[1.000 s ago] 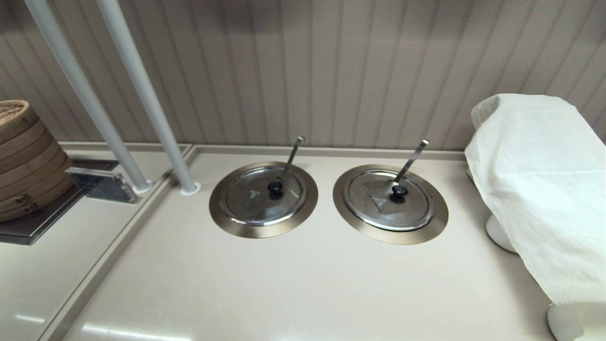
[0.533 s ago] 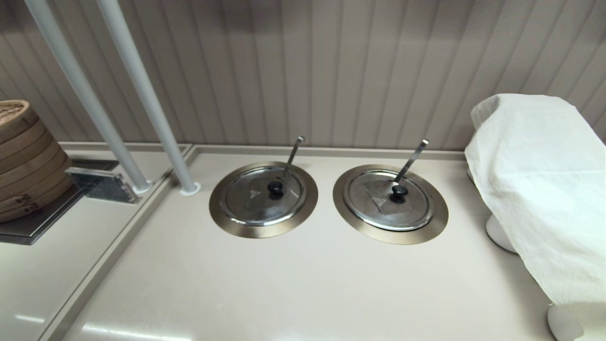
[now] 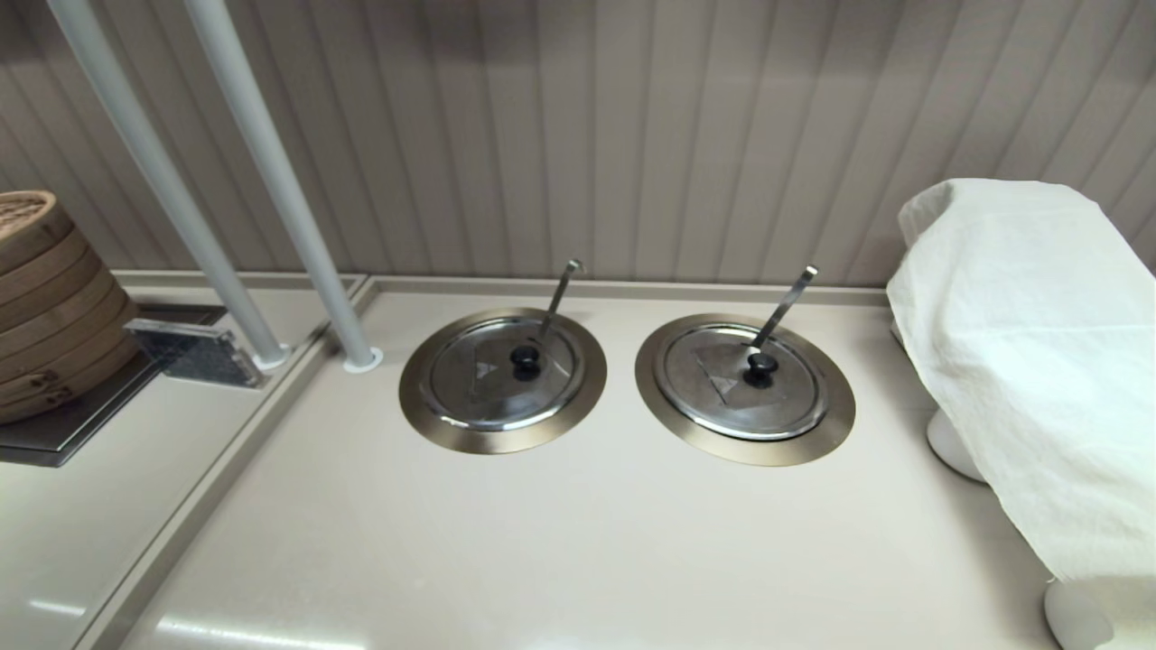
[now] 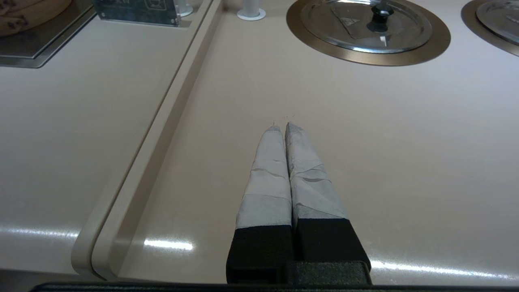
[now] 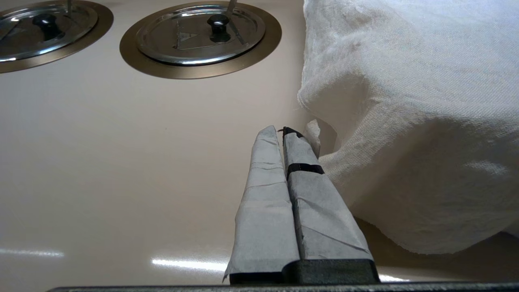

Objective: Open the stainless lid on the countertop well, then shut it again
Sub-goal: Open the lid

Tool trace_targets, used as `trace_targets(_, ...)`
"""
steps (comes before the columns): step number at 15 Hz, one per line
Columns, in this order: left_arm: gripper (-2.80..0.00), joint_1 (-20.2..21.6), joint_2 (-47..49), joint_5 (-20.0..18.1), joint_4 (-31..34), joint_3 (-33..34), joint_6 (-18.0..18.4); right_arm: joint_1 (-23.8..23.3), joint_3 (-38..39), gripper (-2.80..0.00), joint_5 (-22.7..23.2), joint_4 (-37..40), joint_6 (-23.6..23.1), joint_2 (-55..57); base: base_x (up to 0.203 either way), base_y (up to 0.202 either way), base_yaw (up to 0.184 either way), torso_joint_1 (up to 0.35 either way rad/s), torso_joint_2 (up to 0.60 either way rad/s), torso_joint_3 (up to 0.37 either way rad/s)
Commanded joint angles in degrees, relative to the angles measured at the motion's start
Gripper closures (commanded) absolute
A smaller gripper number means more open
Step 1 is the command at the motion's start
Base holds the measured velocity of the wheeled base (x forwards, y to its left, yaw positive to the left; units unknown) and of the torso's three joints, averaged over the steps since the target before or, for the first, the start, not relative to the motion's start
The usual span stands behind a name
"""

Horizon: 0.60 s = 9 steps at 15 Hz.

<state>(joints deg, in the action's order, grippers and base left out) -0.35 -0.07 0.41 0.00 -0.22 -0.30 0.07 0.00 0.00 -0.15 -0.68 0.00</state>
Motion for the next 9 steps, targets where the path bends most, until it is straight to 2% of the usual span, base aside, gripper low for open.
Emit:
trace_targets(1, 0.00, 0.0, 0.1, 0.0, 0.0, 0.0, 0.0, 0.0, 0.0, 0.00, 0.0, 0.0, 0.0, 0.0, 0.000, 0.000, 0.000, 0.000, 0.00, 0.000)
trace_targets(4, 0.00, 0.0, 0.1, 0.0, -0.1, 0.0, 0.0, 0.0, 0.0, 0.00, 0.0, 0.0, 0.0, 0.1, 0.000, 0.000, 0.000, 0.000, 0.00, 0.000)
trace_targets(8, 0.00, 0.0, 0.1, -0.1, -0.2, 0.0, 2.4, 0.0, 0.0, 0.00, 0.0, 0.0, 0.0, 0.0, 0.000, 0.000, 0.000, 0.000, 0.00, 0.000)
trace_targets(9, 0.00, 0.0, 0.2, -1.1, -0.1, -1.7, 3.3, 0.0, 0.0, 0.00, 0.0, 0.0, 0.0, 0.0, 0.000, 0.000, 0.000, 0.000, 0.00, 0.000)
